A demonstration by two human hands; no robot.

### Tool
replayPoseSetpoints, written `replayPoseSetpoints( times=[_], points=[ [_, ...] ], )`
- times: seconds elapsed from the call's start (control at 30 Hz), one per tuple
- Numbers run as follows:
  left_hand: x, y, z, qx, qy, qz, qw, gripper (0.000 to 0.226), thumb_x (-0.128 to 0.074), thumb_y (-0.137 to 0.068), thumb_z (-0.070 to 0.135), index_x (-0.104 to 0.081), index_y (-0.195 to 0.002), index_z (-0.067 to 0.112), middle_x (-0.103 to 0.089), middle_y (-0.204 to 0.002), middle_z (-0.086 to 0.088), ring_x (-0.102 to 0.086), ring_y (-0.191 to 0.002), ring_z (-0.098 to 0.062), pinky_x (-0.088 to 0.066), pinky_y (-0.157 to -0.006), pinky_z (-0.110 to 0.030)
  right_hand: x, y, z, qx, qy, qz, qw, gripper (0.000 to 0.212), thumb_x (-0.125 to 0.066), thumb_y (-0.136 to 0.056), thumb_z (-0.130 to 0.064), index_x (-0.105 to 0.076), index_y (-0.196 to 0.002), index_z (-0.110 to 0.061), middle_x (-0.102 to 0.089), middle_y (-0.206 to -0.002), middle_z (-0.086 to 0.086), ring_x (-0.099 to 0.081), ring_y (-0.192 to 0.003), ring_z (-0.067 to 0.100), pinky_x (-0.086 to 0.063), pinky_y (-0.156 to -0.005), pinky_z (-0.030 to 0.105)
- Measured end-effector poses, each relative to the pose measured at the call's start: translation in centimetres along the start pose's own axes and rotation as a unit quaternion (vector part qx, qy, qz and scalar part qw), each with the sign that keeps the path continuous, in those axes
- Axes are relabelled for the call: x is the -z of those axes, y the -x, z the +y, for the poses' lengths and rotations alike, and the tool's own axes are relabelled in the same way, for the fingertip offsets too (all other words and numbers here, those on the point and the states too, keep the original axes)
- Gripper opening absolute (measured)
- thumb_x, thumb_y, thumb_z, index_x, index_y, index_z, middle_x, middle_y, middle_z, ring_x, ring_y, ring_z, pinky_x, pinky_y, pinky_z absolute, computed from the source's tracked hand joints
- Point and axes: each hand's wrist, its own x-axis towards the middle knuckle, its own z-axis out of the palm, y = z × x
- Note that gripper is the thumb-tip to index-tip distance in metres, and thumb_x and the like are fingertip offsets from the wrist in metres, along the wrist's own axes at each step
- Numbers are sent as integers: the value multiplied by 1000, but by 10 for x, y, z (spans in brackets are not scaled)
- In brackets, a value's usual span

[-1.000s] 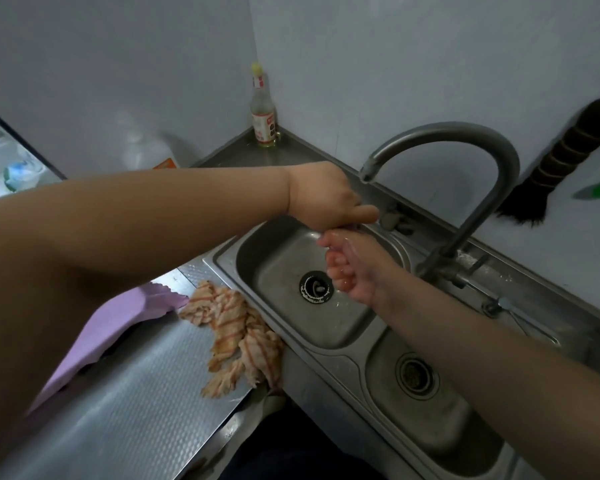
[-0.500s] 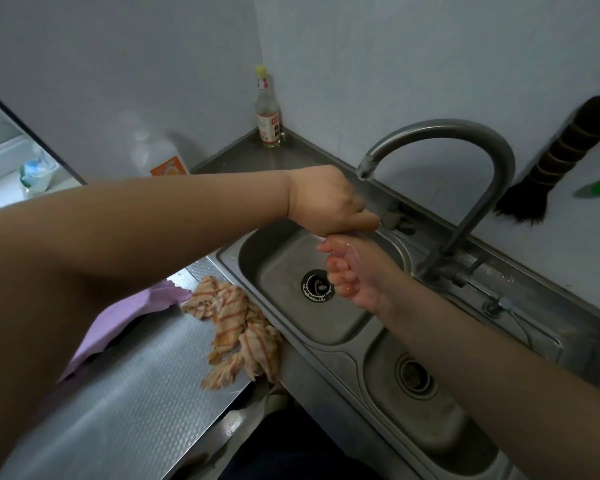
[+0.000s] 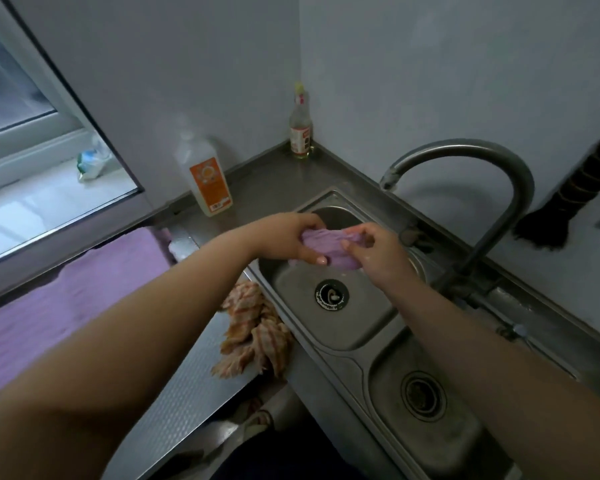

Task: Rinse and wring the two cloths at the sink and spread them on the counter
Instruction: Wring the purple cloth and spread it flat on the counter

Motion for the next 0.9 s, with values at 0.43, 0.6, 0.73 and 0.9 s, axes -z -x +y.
replayPoseSetpoints(
  times=[0.43,0.6,0.73,0.9],
  points=[
    [24,126,-73,58,256,274,925,31,-44,-101,34,-69,-98,16,-69,-97,-9,-64,-94,-24,-50,-91,-40,-87,-2,-95,243,132,-73,958,11,-60,-94,-28,-60,-88,-19,-57,-74,-12,-54,-67,-2,-40,-61,9],
    [38,179,-103,45,340,393,853,32,-46,-102,25,-62,-75,22,-59,-68,12,-53,-68,-11,-46,-70,-36,-131,2,-131,201,154,-184,950,35,-61,-90,-41,-55,-72,-11,-51,-65,-1,-45,-57,8,-37,-56,20],
    [55,213,-124,40,496,440,748,25,-45,-102,24,-60,-83,18,-57,-79,-1,-53,-75,-12,-45,-68,-30,-171,3,-149,107,101,-356,923,42,-56,-92,-43,-65,-86,-2,-59,-77,1,-56,-73,8,-46,-70,26],
    [69,265,-188,112,484,561,662,23,-45,-102,24,-59,-83,23,-56,-83,3,-50,-77,-8,-43,-72,-24,-227,3,-131,39,355,-471,807,14,-70,-84,-38,-68,-78,-25,-65,-77,-11,-60,-74,7,-45,-69,22]
  ],
)
